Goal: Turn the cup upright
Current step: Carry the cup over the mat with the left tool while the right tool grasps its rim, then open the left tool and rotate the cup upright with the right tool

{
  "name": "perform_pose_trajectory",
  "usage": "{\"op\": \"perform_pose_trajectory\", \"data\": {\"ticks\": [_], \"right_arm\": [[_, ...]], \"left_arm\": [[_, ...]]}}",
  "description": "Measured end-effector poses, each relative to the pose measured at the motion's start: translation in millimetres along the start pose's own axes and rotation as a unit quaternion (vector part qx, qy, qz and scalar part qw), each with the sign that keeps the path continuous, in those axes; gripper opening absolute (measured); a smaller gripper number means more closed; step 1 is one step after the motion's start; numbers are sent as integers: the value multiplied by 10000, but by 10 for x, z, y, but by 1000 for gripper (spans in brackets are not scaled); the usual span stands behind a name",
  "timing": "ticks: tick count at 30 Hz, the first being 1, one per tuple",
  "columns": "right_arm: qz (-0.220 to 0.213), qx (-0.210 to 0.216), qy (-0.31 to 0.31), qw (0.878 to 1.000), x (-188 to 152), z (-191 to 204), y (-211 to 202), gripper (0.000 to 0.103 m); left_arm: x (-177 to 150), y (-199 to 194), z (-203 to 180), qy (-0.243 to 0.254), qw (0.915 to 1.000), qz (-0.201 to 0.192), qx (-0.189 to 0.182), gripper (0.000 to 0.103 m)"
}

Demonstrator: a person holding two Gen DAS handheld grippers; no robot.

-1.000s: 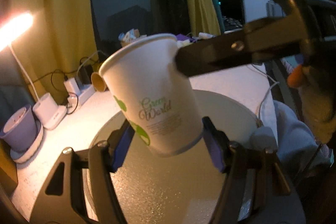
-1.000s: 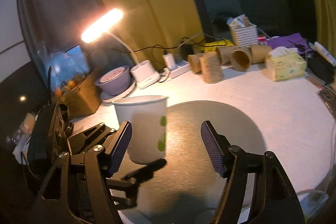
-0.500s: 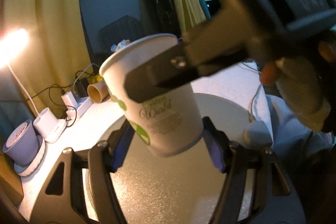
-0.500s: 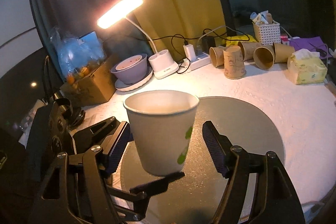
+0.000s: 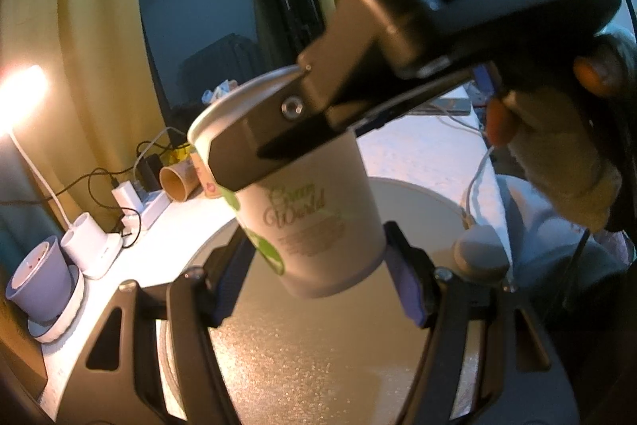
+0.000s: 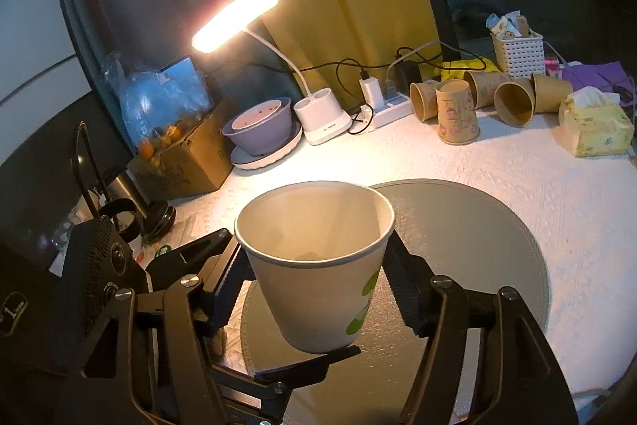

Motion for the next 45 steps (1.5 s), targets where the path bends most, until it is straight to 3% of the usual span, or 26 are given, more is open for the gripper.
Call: {"op": "perform_pose_trajectory", "data": {"ticks": [6,9,15,23,33,45], "right_arm": [[1,-100,-41,9999,67,-38,39,68],[-101,-328,-110,9994,165,-115,31,68],[-215,-1295,-75,9913,214,-521,87,68],[55,-1942,-232,9807,98,-800,446,68],[263,-2219,-358,9741,-13,-867,724,68],[335,-2441,-428,9682,-101,-848,622,69]], "left_arm": [[-50,82,55,-257,9993,272,-49,66],[-64,123,167,-565,9977,377,-20,72],[-158,223,451,-1411,9874,711,-8,73],[-183,179,730,-2391,9682,728,-69,73],[-172,137,963,-2732,9597,641,149,73],[-205,134,1061,-2867,9555,613,318,74]]}}
Point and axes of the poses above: each gripper's, at about its wrist camera, not at the fingertips, and y roughly the way its jaws point, z to its left, x to its top, the point moved 10 cm from there along y, roughly the way its jaws point, and after that the axes turned 10 degrees about -y, right-handed, at the moved point
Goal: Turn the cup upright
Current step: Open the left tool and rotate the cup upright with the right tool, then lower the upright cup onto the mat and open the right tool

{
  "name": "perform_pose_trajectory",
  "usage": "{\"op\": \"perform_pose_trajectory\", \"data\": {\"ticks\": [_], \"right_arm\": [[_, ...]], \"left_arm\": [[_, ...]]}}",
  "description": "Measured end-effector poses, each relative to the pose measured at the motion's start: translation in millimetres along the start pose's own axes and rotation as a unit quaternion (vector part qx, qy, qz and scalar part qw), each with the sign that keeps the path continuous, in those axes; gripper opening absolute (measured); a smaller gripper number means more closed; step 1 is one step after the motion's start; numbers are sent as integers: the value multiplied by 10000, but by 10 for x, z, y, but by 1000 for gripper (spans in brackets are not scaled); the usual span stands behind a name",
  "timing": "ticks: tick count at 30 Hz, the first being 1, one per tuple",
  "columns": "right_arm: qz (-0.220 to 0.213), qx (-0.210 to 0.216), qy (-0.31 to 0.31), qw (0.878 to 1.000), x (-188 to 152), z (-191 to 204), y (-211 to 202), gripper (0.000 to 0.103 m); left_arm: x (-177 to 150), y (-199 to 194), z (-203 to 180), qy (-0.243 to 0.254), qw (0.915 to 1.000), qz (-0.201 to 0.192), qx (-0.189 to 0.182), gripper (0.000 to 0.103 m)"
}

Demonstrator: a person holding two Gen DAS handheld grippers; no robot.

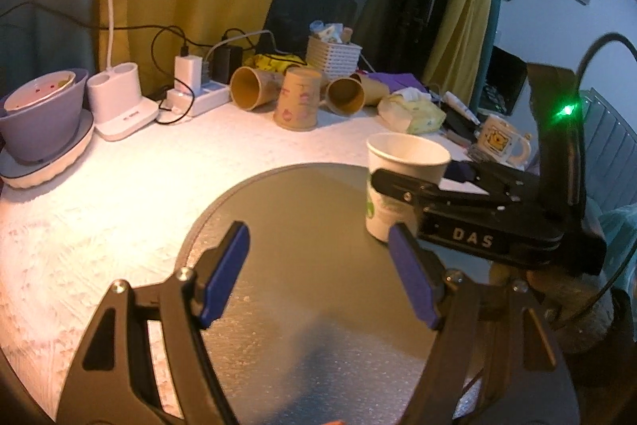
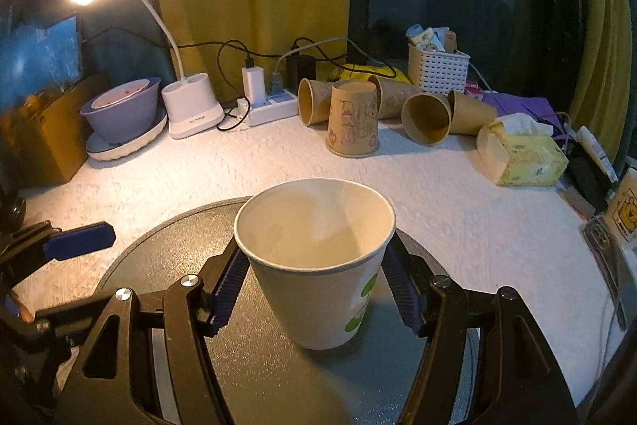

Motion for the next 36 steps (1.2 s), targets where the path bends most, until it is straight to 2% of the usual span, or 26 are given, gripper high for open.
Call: {"op": "perform_pose_trajectory", "data": {"ticks": [6,22,36], "right_arm": [[83,8,148,9999,-88,-59,-37,75],[26,-98,230,9997,-176,-70,-345,76],[-161,-292,353,9988,-183,-83,-823,76]], "left_arm": [[-11,-3,15,1,10000,-18,50,74],[10,-50,-9,-6,9999,-107,16,74],[116,-259,-160,206,9983,-526,-113,74]]}}
Point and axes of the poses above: each gripper's, at about its wrist camera, not at the fingertips, and y roughly the way its jaws point, z to its left, x to its top, the point moved 10 cm from there along y, roughly the way its jaws point, and after that the axes turned 10 degrees about -y, right-handed, at the moved point
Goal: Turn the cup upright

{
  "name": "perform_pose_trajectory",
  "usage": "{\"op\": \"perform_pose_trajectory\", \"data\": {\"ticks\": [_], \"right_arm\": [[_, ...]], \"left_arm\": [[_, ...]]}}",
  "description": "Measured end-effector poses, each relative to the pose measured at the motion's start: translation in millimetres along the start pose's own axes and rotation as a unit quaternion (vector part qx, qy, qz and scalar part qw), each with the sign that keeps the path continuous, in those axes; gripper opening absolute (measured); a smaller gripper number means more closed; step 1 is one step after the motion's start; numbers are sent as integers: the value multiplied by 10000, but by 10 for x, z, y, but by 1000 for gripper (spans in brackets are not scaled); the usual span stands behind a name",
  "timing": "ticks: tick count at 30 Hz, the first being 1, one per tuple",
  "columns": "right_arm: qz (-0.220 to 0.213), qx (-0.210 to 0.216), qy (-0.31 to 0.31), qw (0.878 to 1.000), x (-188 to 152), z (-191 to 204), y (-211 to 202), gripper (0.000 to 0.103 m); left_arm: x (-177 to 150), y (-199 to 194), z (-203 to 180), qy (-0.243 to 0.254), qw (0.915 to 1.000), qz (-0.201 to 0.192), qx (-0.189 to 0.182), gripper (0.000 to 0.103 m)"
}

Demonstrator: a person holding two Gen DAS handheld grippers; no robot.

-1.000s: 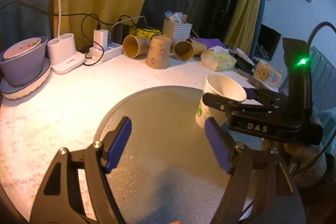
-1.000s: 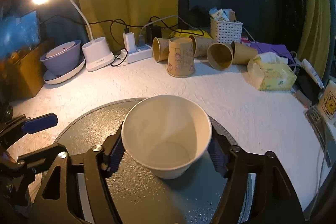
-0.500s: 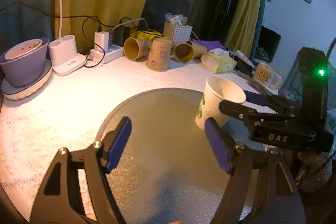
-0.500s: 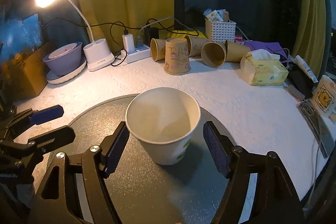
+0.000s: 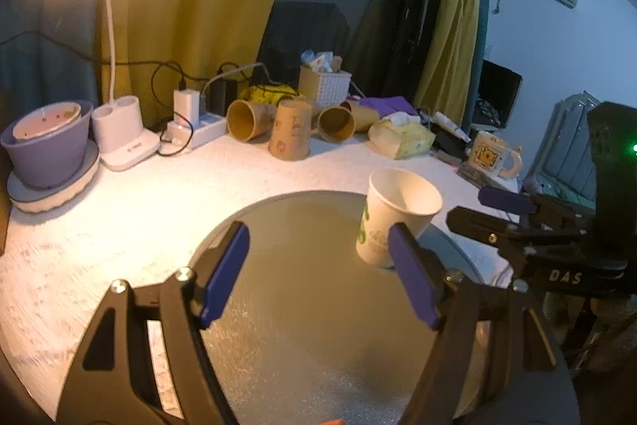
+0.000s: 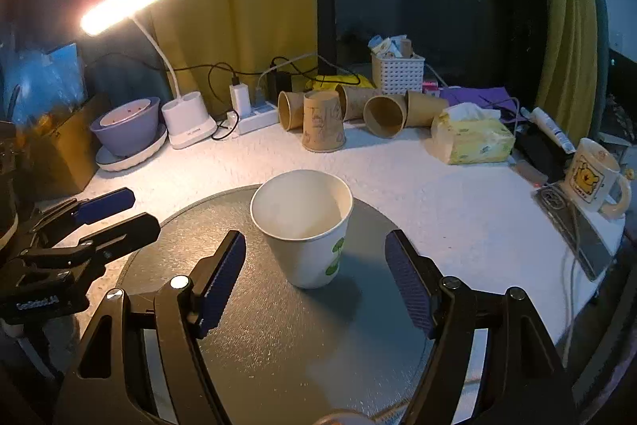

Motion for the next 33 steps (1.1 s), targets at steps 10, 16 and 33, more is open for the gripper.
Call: {"op": "perform_pose_trajectory", "data": {"ticks": [10,16,33], "right_arm": [[-317,-246,82,9992,98,-42,-373,76],[-500,-457,72,9977,135,-52,-596,76],[-960,-830,109,9919,184,-30,-1071,76]], "left_arm": [[130,-249,-229,277,9979,-463,-347,85],[211,-396,-307,372,9958,-722,-420,85],[291,-721,-559,653,9886,-1191,-642,85]]}}
Point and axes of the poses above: each gripper's, at about its wrist camera, not at the fingertips, and y roughly the way its jaws point, z to its left, x to its top, the point moved 10 cm from there along y, roughly the way its jaws point, and after that the axes turned 10 degrees about -y, right-handed, at the moved point
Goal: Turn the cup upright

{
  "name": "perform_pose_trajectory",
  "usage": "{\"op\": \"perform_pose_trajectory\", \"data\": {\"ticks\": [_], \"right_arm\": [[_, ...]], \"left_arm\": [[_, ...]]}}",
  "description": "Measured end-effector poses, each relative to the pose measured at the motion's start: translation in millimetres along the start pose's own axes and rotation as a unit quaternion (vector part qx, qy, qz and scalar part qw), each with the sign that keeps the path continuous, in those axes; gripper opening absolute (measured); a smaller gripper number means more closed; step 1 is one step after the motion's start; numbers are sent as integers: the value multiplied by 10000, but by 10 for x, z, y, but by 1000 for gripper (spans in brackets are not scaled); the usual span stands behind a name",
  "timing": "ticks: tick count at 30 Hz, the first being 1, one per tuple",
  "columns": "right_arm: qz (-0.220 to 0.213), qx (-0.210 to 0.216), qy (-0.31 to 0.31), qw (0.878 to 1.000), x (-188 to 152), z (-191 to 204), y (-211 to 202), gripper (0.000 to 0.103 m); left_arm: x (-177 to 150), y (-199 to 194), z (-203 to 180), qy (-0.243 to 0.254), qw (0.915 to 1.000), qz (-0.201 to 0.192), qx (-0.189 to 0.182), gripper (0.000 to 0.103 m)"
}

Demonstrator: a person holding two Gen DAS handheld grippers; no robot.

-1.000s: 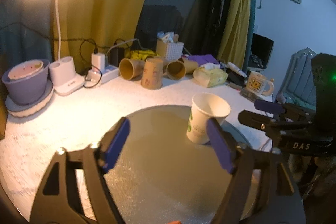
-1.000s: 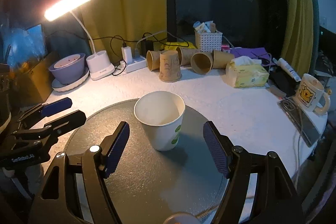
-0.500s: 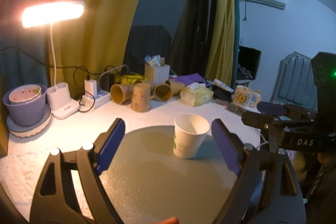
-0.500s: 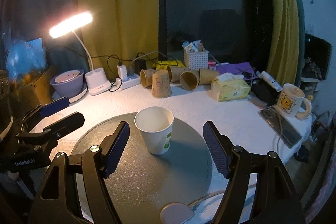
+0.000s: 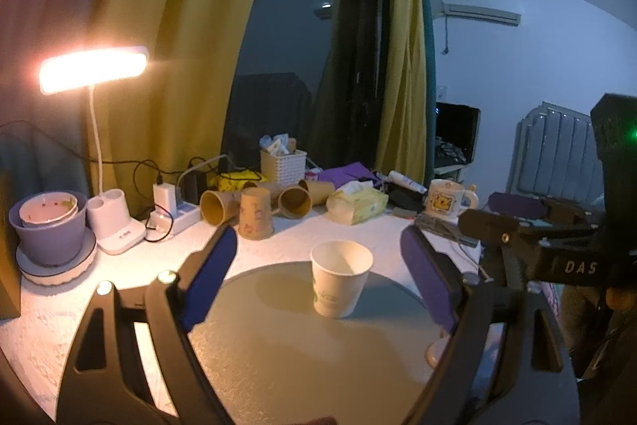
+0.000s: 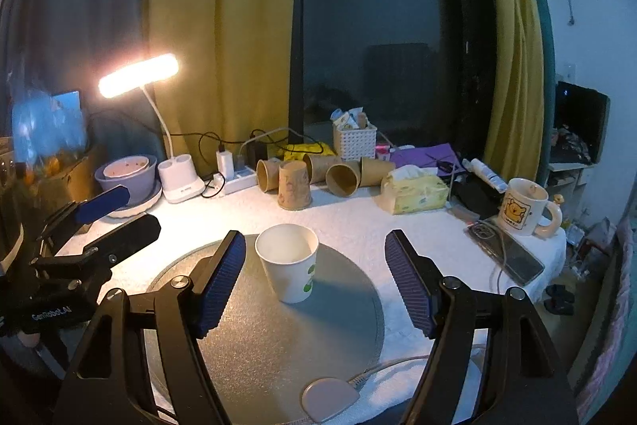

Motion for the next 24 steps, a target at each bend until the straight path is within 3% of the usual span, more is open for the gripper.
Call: {"op": "perform_pose_trajectory", "data": {"ticks": [10,24], "right_arm": [[78,-17,160,9998,-158,-55,18,76],[146,23,195,9997,-213,-69,82,76]], "left_arm": [[-5,-36,-53,251,9994,-132,214,85],[-51,-3,-56,225,9995,-39,231,85]]}}
Point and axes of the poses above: each gripper's, at about its wrist camera, not at the fingertips, and y roughly the way its jaws point, z to its left, x to its top, the point moved 10 cm from there along y, roughly the way its jaws point, and after that the axes turned 10 degrees about -y, right-handed, at the moved point
